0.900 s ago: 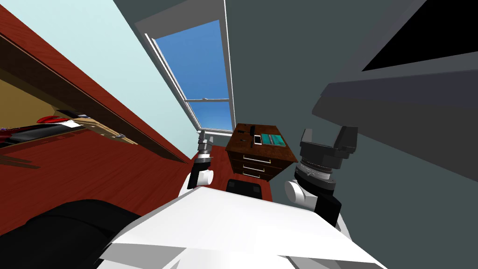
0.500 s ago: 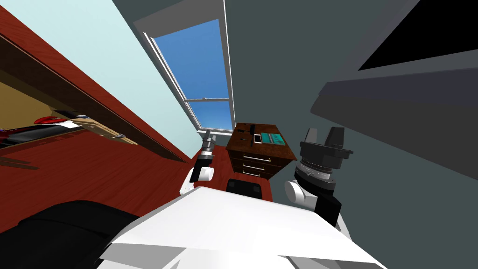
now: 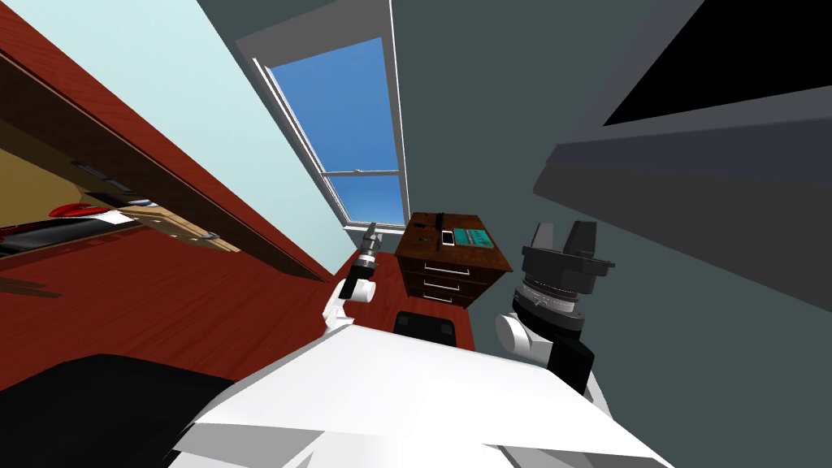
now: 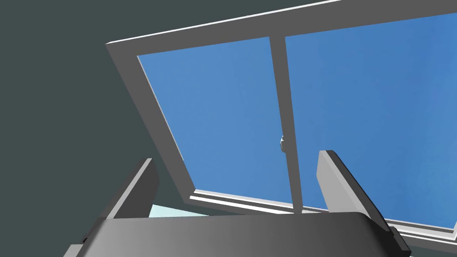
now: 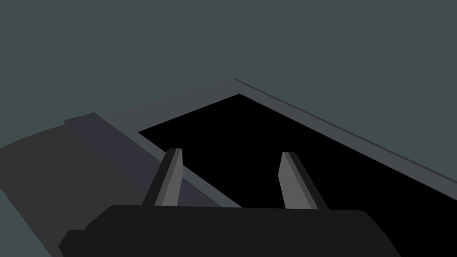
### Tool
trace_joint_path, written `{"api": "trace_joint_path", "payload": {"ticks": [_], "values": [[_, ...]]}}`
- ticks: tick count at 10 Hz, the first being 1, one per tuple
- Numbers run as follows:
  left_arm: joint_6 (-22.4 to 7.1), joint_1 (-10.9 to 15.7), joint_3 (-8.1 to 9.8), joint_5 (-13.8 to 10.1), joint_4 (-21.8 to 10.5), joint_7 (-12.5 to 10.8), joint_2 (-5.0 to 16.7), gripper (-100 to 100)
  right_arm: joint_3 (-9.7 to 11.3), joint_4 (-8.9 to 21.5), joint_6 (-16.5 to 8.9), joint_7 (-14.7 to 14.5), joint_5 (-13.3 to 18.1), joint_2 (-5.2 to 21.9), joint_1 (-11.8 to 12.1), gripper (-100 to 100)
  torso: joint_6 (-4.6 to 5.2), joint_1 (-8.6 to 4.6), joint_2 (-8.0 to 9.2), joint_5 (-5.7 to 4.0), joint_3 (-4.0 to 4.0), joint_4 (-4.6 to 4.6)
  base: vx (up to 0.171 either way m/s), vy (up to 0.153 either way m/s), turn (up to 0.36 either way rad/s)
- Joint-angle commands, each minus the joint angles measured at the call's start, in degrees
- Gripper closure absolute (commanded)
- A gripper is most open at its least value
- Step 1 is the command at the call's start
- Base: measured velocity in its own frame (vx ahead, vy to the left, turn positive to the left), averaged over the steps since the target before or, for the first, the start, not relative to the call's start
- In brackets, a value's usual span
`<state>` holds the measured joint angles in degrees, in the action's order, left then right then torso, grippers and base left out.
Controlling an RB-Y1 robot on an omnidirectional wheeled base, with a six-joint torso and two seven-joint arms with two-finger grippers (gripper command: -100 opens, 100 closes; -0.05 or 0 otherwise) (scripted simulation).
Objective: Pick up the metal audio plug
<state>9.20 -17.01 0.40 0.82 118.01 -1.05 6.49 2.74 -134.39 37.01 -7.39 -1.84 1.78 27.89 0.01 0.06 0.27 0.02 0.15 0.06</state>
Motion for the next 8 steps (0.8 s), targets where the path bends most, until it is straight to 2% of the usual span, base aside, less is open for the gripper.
{"api": "trace_joint_path", "payload": {"ticks": [1,2,3,4,5,6,7,8], "values": [[-2.28,2.46,-0.19,-0.11,-1.09,0.16,0.27,-100,0.0,0.0,0.0,0.0,0.0,0.0,0.0,0,0.0,0.0,0.0,0.0,0.0,0.0,-0.072,0.011,-0.014],[-4.36,4.42,-0.28,-0.46,-3.12,0.26,0.8,-100,0.0,0.0,0.0,0.0,0.0,0.0,0.0,0,-0.01,-0.02,-0.02,-0.01,0.0,0.0,-0.062,0.016,-0.019],[-4.97,5.54,-0.28,-0.46,-3.12,0.26,0.8,-100,0.0,0.0,0.0,0.0,0.0,0.0,0.0,0,0.0,0.0,-0.05,0.0,-0.03,-0.01,-0.049,0.015,-0.015],[-7.55,7.68,-0.36,-0.83,-5.31,0.37,1.26,-100,0.0,0.0,0.0,0.0,0.0,0.0,0.01,0,-0.01,-0.01,-0.09,0.0,-0.05,-0.01,-0.06,0.015,-0.022],[-7.84,8.78,-0.36,-0.83,-5.31,0.37,1.26,-100,0.0,0.0,0.0,0.0,0.0,0.0,0.0,0,0.0,0.0,-0.09,0.0,-0.05,-0.02,-0.048,0.006,-0.017],[-10.23,11.23,-0.44,-1.23,-7.68,0.48,1.67,-100,0.0,0.0,0.0,0.0,0.0,0.0,0.01,0,-0.02,-0.03,-0.11,-0.01,-0.05,-0.02,-0.054,0.002,-0.021],[-10.86,12.15,-0.44,-1.23,-7.68,0.48,1.67,-100,0.0,0.0,0.0,0.0,0.0,0.0,0.0,0,-0.01,-0.05,-0.1,-0.01,-0.05,-0.02,-0.048,0.004,-0.017],[-12.72,14.26,-0.5,-1.65,-10.2,0.57,2.06,-100,0.0,0.0,0.0,0.0,0.0,0.0,0.01,0,-0.02,-0.05,-0.11,-0.01,-0.06,-0.02,-0.055,0.012,-0.023]]}}
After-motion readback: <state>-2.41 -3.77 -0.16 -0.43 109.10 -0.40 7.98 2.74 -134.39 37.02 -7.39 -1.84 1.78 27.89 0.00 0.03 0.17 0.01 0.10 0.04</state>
